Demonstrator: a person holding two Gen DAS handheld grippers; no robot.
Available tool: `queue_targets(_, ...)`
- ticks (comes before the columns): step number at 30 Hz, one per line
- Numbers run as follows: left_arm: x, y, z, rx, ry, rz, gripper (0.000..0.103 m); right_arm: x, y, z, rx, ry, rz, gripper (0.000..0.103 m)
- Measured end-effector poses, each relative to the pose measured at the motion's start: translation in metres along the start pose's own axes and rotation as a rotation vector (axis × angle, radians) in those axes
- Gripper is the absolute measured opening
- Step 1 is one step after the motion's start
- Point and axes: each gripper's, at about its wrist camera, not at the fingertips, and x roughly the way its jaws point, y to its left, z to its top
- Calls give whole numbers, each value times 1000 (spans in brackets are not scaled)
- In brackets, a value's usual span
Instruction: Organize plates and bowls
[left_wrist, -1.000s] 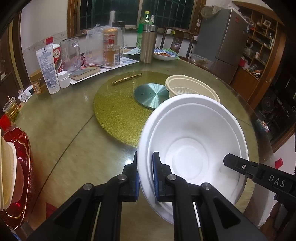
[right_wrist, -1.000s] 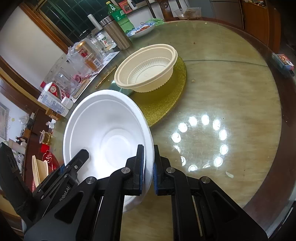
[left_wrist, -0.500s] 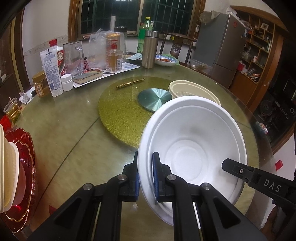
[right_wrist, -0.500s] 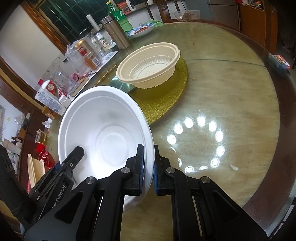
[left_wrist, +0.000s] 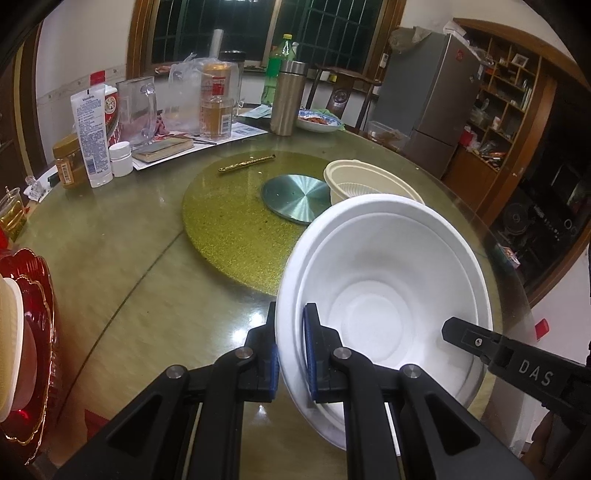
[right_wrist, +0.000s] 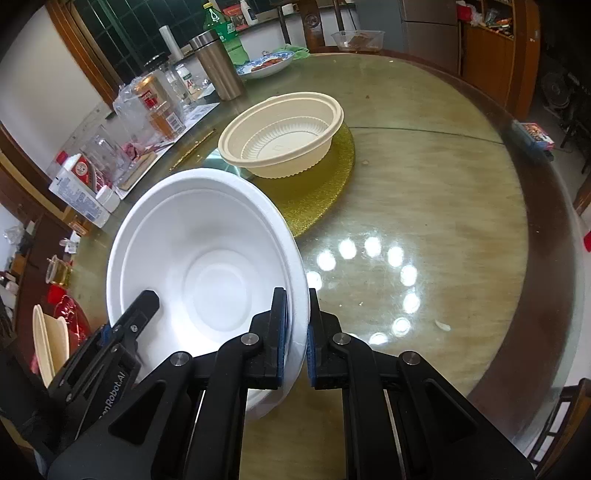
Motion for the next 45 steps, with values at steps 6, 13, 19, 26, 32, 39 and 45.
queue_targets(6,-1,6,0,-22,8,-32,9,-4,8,-2,-4,2,-50,9)
queue_targets(13,-10,5,0,-25,-36,-27,10,-14,14,-5,-6,-31,-57,9)
queue_targets(19,-10,5,-1,-17,-49,-2,9,-10,12,-4,-20,-38,-21,9)
queue_targets(26,-11,1,-3,6,-58,-6,10,-14,6,-7,-26,-46,-4,9)
queue_targets(32,-14,-1,-3,8,-89,10,10,-17,4,-9,-22,-60,23,9)
queue_targets(39,-11,4,1,-15,-83,27,11,-17,11,-4,-49,-77,35,9)
queue_targets(45,-15,-2,0,0,-85,42,12,-18,7,-5,-44,-73,48,9)
